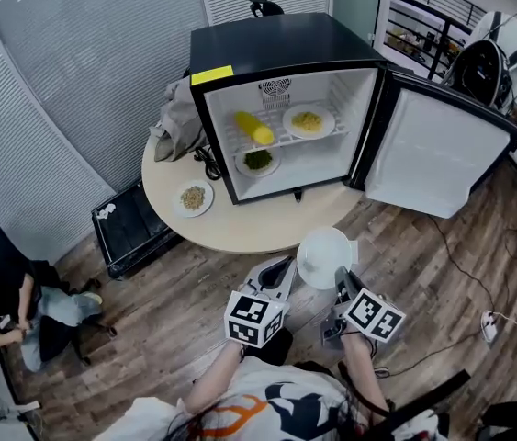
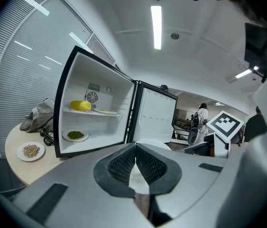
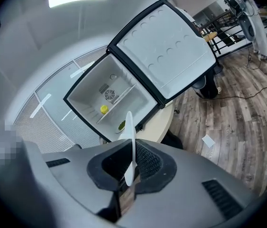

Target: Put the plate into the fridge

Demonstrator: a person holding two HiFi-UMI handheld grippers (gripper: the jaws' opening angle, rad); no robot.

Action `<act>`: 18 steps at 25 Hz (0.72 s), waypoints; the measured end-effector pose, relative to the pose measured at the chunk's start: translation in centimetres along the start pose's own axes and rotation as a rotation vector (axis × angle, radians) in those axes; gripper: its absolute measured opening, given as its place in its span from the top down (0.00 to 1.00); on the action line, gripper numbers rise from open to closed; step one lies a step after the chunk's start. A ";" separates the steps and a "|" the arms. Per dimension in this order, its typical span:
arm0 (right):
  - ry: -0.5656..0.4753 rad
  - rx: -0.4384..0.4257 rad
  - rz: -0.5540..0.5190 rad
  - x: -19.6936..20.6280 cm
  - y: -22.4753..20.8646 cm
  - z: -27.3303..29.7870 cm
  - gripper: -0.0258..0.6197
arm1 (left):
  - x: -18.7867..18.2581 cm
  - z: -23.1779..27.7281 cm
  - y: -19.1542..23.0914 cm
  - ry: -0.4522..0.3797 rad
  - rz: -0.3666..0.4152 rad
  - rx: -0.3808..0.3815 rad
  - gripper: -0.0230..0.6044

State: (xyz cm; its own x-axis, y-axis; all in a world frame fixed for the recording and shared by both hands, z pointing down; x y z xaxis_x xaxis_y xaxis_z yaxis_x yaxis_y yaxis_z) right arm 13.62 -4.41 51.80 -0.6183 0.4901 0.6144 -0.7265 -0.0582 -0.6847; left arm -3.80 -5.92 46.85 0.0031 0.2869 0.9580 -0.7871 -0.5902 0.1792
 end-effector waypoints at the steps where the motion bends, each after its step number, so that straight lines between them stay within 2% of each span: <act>1: 0.002 0.007 0.002 -0.2 0.2 0.9 0.92 | -0.3 0.6 0.8 0.002 0.003 0.006 0.95; 8: 0.006 0.045 0.036 -1.0 1.5 6.5 0.92 | -1.2 3.9 6.3 0.018 -0.011 0.023 0.95; 18: -0.001 0.067 0.067 -1.7 3.5 12.8 0.92 | -2.0 7.1 11.8 0.042 -0.008 0.068 0.95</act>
State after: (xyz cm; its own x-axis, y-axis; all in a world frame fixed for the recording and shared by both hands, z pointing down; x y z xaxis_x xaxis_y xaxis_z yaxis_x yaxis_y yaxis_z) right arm 8.32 -16.58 53.37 -0.6667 0.4823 0.5683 -0.7017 -0.1492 -0.6967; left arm -8.67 -18.83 48.65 -0.0184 0.3224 0.9464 -0.7432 -0.6376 0.2028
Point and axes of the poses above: the fingertips, and each gripper's own axes: z forward along the fingers, y to its left, x out of its underside, the point moved 5 cm from there along -z, backward along the fingers, and after that the axes turned 2 degrees about -y, right-handed, at the moved point
